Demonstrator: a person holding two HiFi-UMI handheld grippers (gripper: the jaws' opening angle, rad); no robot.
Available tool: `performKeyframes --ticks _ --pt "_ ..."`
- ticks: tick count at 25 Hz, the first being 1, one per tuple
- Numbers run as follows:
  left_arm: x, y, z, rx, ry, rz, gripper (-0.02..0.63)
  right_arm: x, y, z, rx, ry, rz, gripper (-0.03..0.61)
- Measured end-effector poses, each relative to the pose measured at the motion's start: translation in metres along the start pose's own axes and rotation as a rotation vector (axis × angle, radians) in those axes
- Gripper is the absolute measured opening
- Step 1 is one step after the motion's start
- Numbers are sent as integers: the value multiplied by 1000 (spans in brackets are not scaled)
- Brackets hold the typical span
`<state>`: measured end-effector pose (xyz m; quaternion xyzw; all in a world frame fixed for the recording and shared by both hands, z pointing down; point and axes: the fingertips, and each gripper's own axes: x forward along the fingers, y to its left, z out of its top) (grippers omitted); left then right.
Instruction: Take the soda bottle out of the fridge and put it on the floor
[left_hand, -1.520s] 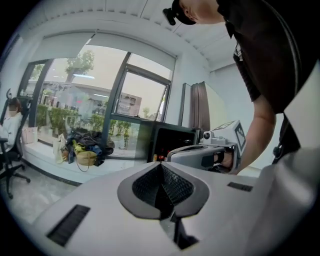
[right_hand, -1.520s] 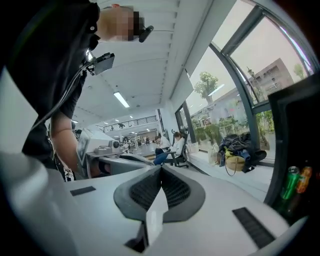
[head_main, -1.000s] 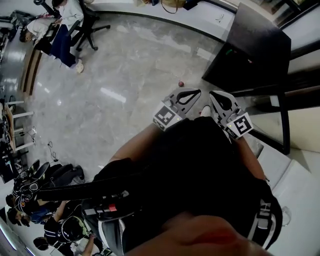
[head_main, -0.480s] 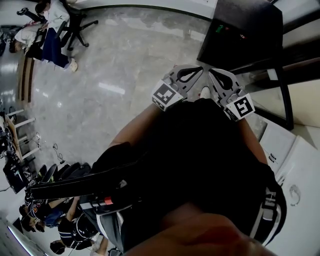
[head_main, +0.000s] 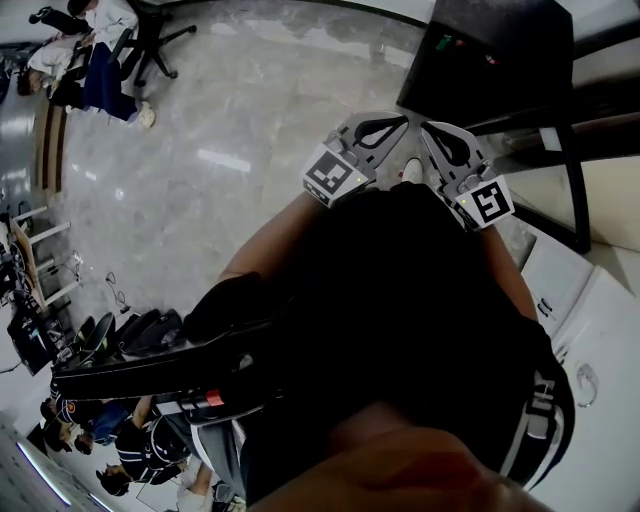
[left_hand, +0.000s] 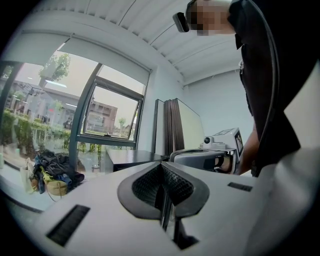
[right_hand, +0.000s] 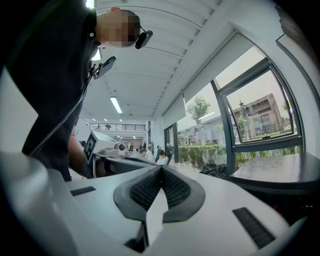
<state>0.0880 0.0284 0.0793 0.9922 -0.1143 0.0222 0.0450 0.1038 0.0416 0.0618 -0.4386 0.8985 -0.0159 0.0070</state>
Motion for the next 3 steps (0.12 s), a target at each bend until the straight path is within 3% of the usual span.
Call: performKeyframes --ticks 3 --pt "-6 6 5 11 -2 -7 -5 9 2 5 -11 4 1 11"
